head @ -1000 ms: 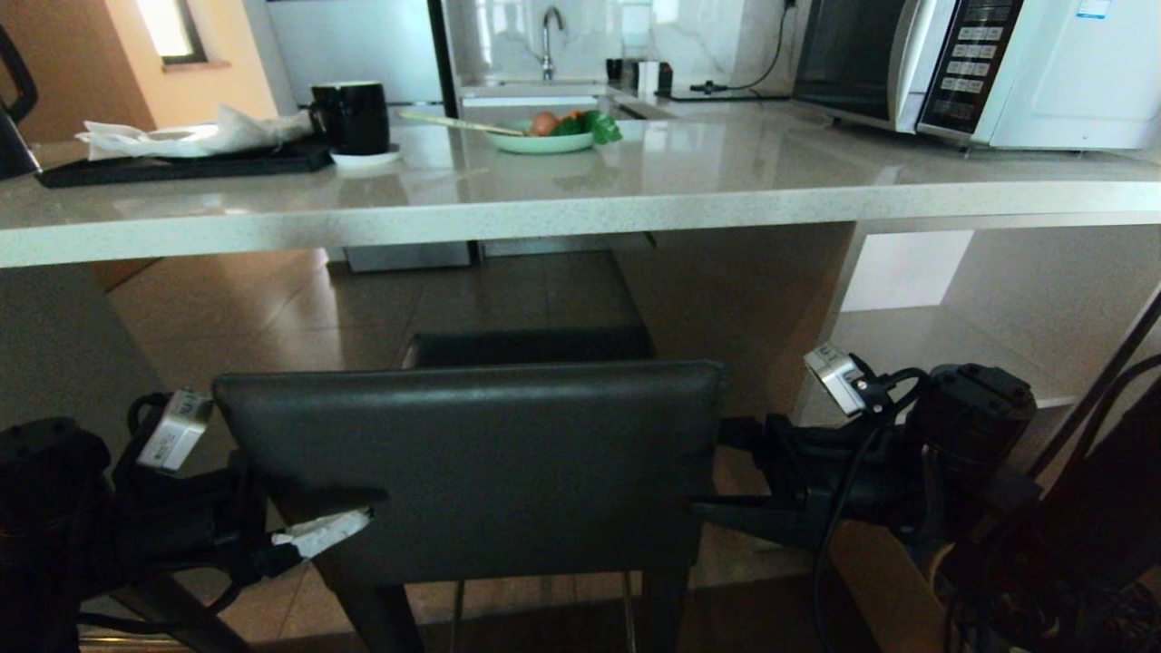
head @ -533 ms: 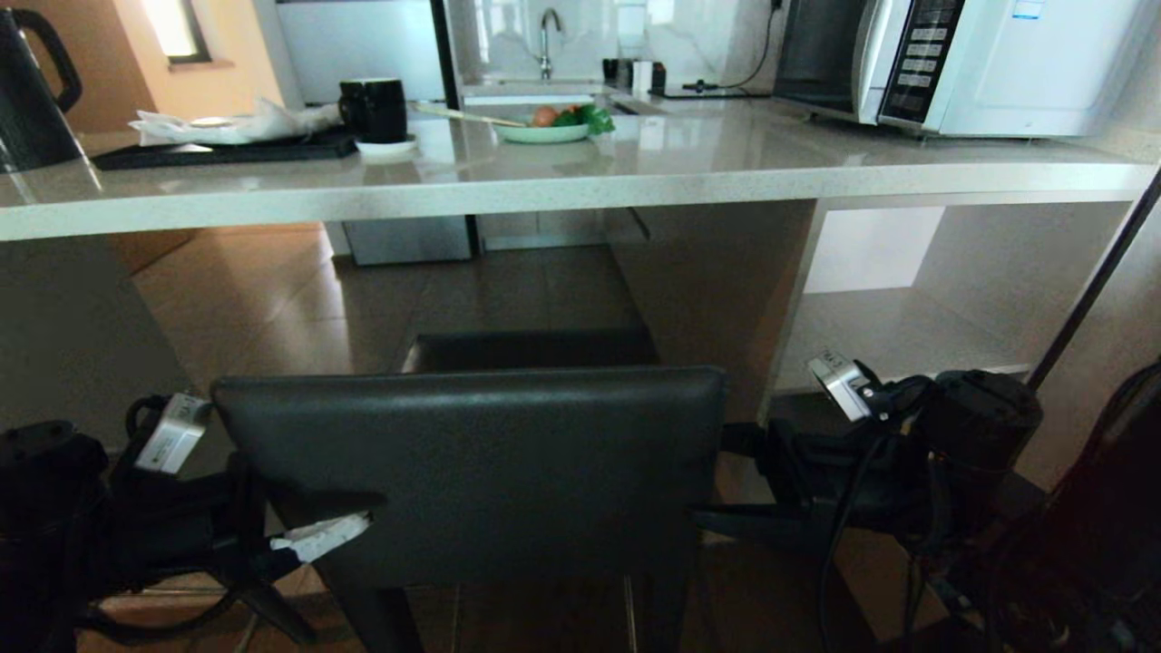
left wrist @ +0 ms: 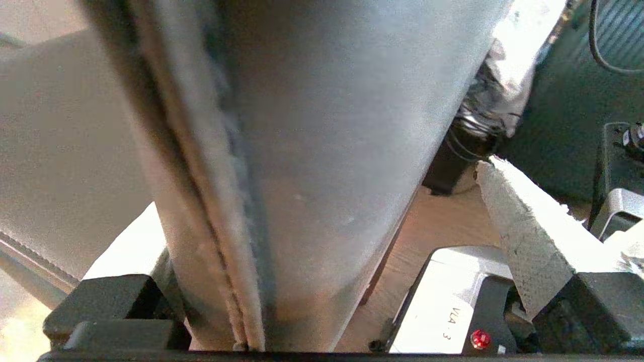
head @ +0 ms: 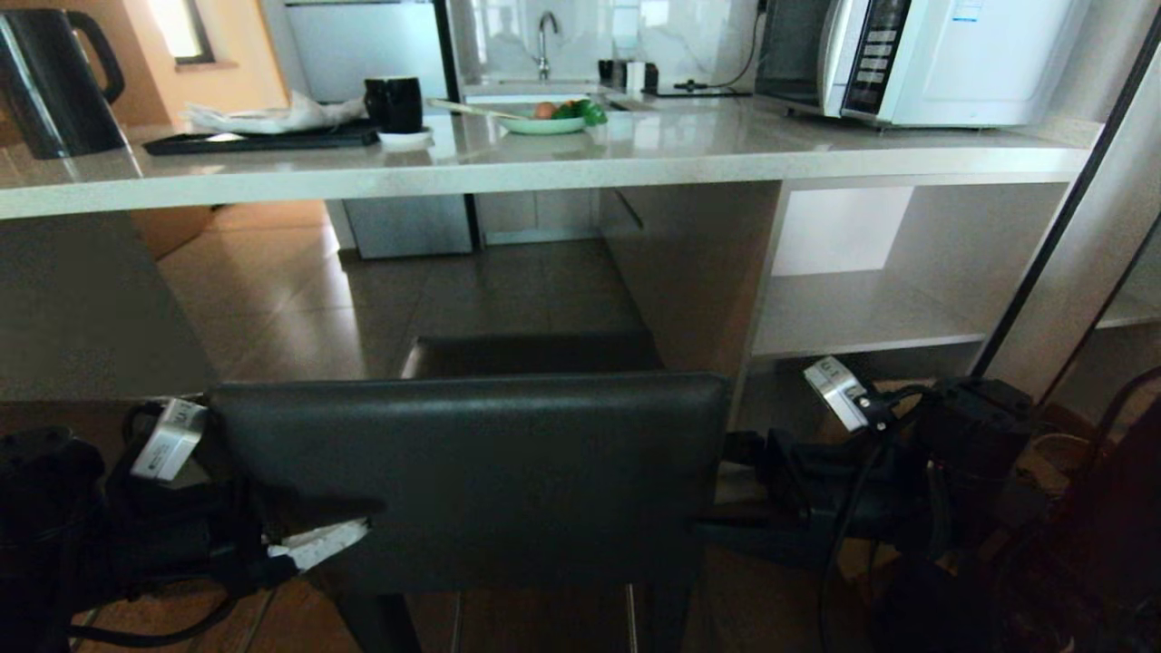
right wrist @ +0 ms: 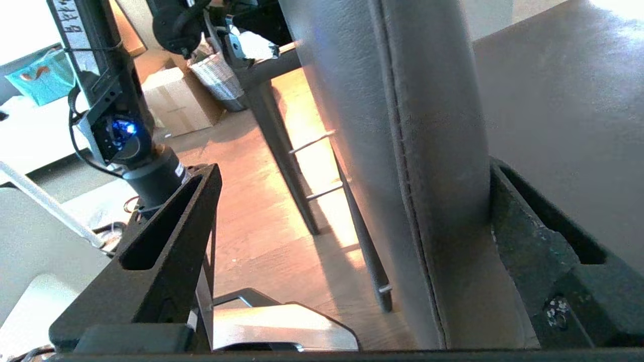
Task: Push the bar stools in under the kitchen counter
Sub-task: Pull the gray chair out from under the dining table
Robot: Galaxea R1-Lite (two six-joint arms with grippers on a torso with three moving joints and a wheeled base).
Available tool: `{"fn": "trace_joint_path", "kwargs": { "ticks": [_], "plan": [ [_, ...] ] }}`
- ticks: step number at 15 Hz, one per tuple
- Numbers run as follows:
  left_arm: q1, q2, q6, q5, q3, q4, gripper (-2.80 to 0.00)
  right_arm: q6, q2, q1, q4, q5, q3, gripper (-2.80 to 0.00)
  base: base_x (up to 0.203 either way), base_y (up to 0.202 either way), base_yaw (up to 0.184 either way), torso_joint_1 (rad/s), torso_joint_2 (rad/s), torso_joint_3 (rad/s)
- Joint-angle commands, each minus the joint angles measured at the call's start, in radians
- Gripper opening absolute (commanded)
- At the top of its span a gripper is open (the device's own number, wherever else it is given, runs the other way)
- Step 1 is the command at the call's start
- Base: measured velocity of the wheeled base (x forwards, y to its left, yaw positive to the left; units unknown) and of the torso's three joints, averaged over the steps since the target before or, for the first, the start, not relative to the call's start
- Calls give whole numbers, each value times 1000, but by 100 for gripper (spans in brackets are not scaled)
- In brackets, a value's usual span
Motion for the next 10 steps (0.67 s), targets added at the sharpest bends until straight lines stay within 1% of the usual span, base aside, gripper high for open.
{"fn": "trace_joint_path", "kwargs": {
  "ticks": [1, 7, 8, 10],
  "plan": [
    [2, 2, 1, -6, 1, -8, 0, 1, 2, 3, -9, 7, 2, 0, -194, 0, 1, 2, 2, 6],
    [2, 2, 1, 1, -5, -8, 0, 0, 2, 1, -9, 6, 3, 0, -190, 0, -1, 2, 2, 2],
    [2, 4, 1, 6, -6, -8, 0, -3, 5, 1, -9, 4, 3, 0, -111, 0, -4, -4, -2, 15],
    [2, 5, 1, 8, -8, -8, 0, -1, 15, 0, -9, 2, -7, 0, 0, 0, 0, 0, 0, 0]
  ]
}}
